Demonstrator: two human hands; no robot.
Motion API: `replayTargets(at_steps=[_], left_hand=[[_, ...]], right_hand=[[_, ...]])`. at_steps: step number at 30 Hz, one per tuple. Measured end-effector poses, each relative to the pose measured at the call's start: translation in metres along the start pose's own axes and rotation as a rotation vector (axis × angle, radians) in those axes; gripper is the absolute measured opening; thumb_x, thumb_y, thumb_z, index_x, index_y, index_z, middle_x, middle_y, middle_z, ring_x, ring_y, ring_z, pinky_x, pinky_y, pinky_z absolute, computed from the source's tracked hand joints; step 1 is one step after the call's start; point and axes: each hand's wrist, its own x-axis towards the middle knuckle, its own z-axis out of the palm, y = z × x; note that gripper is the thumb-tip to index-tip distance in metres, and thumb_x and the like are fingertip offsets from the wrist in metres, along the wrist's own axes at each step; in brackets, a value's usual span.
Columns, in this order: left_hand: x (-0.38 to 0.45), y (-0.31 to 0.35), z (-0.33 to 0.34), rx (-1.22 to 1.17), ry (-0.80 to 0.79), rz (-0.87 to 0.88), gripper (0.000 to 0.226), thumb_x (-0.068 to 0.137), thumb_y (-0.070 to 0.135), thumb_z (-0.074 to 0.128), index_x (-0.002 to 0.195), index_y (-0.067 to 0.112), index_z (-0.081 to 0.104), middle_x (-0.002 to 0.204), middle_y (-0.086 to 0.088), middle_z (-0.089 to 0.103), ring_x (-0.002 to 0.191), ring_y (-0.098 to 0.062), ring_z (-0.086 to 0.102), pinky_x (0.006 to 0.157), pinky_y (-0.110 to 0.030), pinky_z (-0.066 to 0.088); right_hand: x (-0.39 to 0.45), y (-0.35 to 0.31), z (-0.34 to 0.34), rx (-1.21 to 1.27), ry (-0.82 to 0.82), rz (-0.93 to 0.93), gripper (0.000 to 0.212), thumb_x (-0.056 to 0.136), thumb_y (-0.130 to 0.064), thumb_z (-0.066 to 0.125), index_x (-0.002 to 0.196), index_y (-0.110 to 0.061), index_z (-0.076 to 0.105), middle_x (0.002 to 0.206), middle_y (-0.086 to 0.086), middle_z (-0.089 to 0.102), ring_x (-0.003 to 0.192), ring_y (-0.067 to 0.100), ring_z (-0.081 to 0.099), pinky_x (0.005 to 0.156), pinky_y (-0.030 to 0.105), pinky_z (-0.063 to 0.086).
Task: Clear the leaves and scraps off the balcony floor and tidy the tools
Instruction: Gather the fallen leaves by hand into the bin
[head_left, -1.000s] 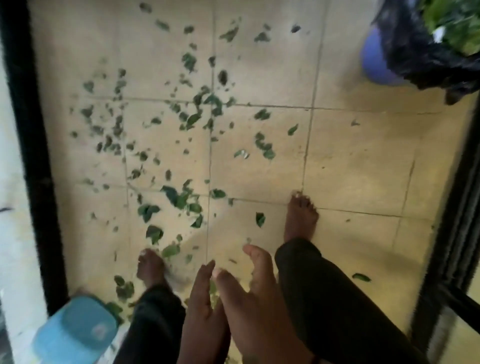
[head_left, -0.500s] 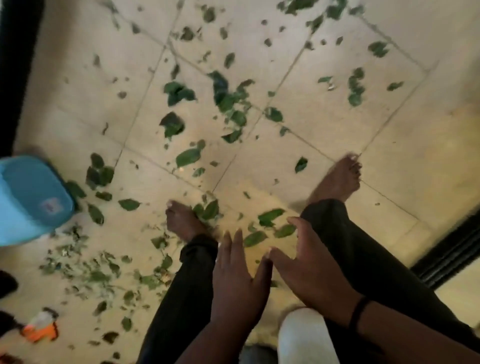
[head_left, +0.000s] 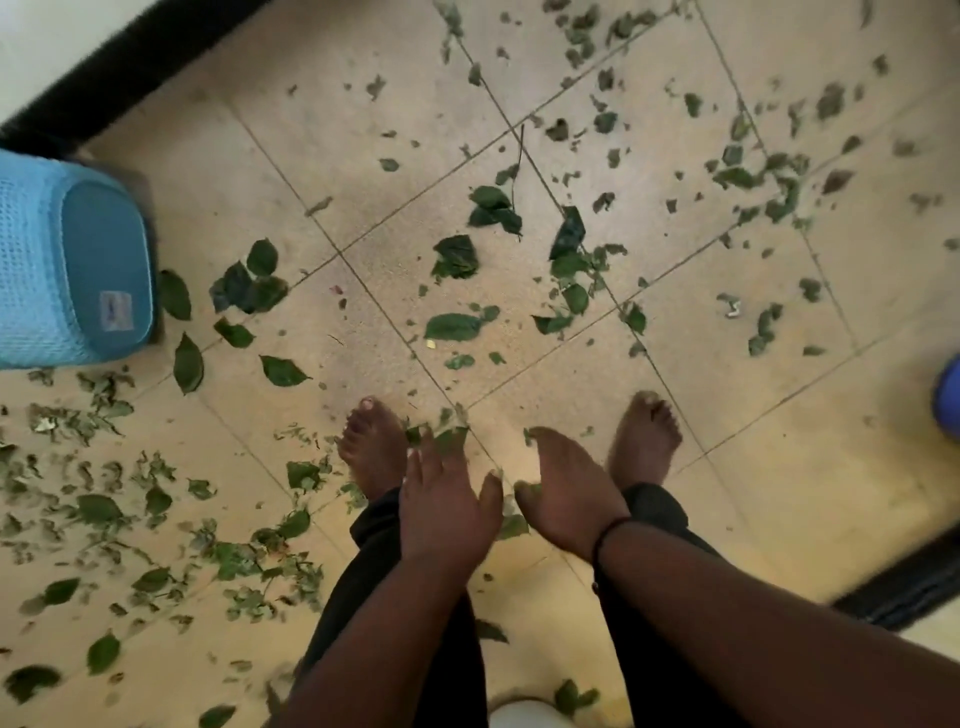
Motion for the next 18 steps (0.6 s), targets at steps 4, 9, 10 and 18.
replayTargets(at_steps=[4,9,10,18], left_hand=[[0.064,-0.004,-0.004,0.246,-0.007,0.157,0.072,0.101,0.050,0.034,0.157,0.020,0.001,0.163,-0.011,-0.013,0.151,-0.034,-0.004,0.120,-0.047,0.008],[0.150,0.013,-0.048,0.449,0.147,0.282,0.074,0.100,0.044,0.040,0.157,0.021,0.000,0.163,-0.008,-0.014,0.151,-0.033,-0.005,0.120,-0.049,0.011],[0.165,0.019,-0.059,0.446,0.179,0.273,0.074,0.100,0.045,0.041,0.157,0.021,0.002,0.164,-0.008,-0.012,0.151,-0.033,-0.003,0.119,-0.050,0.013],[0.234,0.061,-0.098,0.359,0.276,0.268,0.073,0.096,0.043,0.052,0.155,0.019,0.015,0.163,-0.012,-0.004,0.148,-0.036,0.009,0.111,-0.053,0.029]], right_hand=[[0.066,0.009,-0.038,-0.135,0.015,0.064,0.064,0.090,-0.034,0.056,0.145,-0.014,0.029,0.143,0.013,0.042,0.130,0.031,0.040,0.102,0.042,0.041],[0.144,0.028,-0.085,-0.222,0.106,0.101,0.057,0.089,-0.030,0.055,0.141,-0.015,0.036,0.134,0.016,0.051,0.121,0.036,0.050,0.097,0.043,0.045],[0.157,0.031,-0.095,-0.245,0.113,0.103,0.054,0.089,-0.028,0.054,0.140,-0.017,0.038,0.133,0.016,0.052,0.119,0.037,0.051,0.096,0.043,0.046],[0.237,0.045,-0.150,-0.300,0.264,0.022,0.047,0.095,-0.021,0.044,0.141,-0.023,0.041,0.132,0.019,0.046,0.115,0.041,0.051,0.092,0.044,0.046]])
